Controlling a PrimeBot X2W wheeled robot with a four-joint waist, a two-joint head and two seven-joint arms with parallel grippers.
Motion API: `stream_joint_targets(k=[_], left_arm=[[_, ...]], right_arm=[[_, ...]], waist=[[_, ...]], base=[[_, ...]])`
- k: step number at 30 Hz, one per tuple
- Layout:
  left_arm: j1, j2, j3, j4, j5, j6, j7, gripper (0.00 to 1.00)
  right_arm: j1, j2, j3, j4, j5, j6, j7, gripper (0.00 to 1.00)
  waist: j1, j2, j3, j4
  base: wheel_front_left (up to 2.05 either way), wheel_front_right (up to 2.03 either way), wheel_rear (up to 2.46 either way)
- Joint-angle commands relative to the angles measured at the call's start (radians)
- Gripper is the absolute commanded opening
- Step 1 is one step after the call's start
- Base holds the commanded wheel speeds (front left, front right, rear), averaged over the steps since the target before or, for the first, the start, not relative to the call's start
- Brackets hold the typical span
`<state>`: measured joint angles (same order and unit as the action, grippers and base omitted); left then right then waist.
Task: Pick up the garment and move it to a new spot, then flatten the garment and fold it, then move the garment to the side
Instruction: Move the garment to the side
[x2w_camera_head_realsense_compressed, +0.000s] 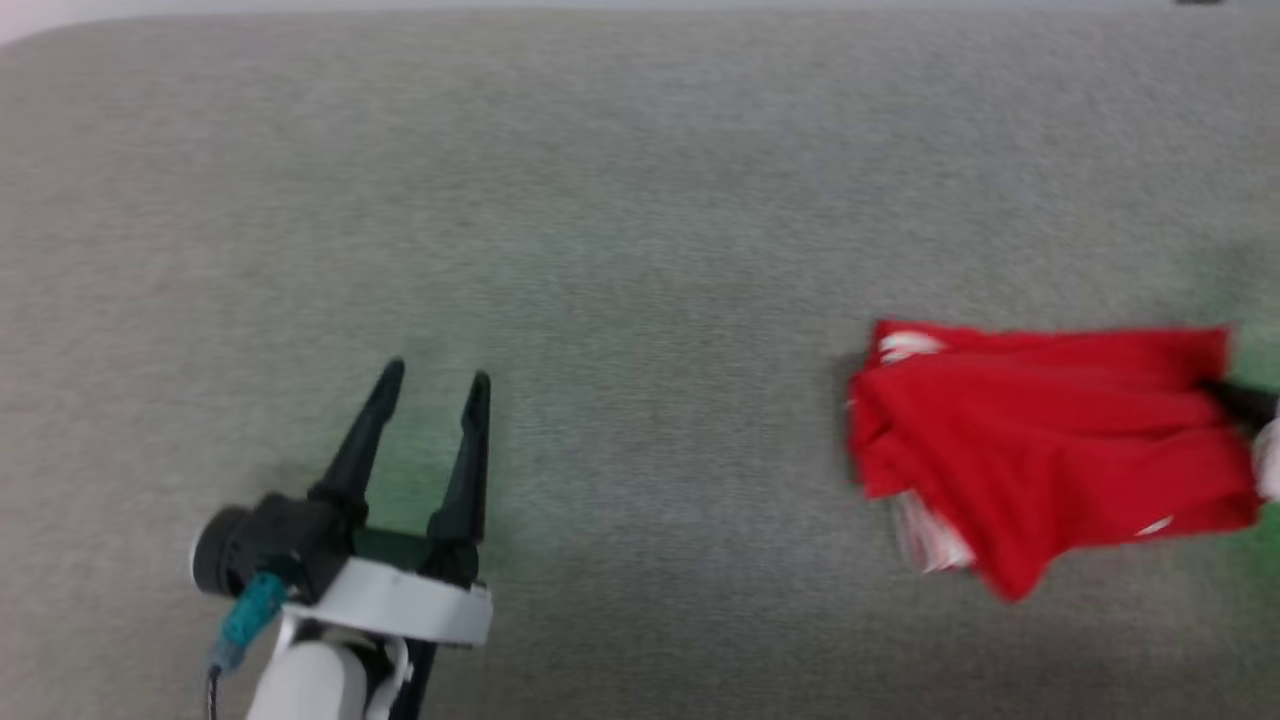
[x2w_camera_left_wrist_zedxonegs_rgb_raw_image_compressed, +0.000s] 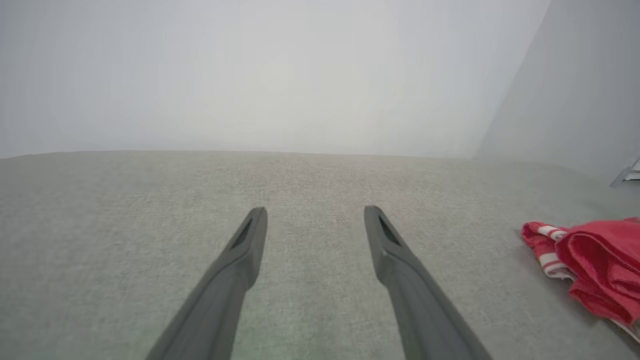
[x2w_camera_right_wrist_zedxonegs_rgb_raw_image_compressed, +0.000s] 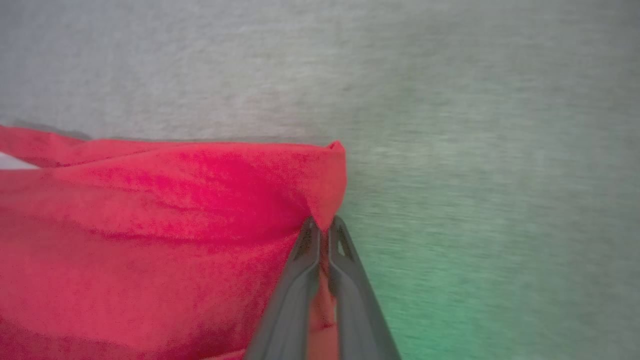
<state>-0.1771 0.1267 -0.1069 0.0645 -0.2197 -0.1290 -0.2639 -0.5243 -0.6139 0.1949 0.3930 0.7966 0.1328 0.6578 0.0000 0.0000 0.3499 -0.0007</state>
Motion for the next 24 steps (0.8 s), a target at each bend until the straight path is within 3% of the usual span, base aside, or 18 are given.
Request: stream_joint_targets(k=[1, 8, 13, 24], left_arm=[[-0.023, 0.004, -0.003, -0.004, 0.0, -0.002, 0.0, 1.0], [-0.172, 0.073, -0.062, -0.003, 0.017, -0.002, 0.0, 1.0], [-0.322, 0.116, -0.127, 0.013, 0.013, -0.002, 0.0, 1.0], [-0.548, 0.122, -0.235, 0.035, 0.017, -0.002, 0.0, 1.0]], right_arm=[[-0.002, -0.024, -0.024, 0.011, 0.002, -0.004, -0.02, 0.0], [-0.043, -0.103, -0.136, 0.055, 0.015, -0.003, -0.222, 0.0], [-0.122, -0.129, -0.187, 0.17, -0.008, -0.003, -0.361, 0.0], [-0.368, -0.132, -0.242, 0.539, -0.085, -0.003, -0.661, 0.0]], waist=[[0.0, 0.0, 0.044, -0.055], [0.0, 0.0, 0.138, -0.16], [0.0, 0.0, 0.206, -0.214], [0.0, 0.0, 0.337, -0.212]], base=[[0.0, 0.0, 0.0], [0.0, 0.0, 0.0], [0.0, 0.0, 0.0], [0.0, 0.0, 0.0]])
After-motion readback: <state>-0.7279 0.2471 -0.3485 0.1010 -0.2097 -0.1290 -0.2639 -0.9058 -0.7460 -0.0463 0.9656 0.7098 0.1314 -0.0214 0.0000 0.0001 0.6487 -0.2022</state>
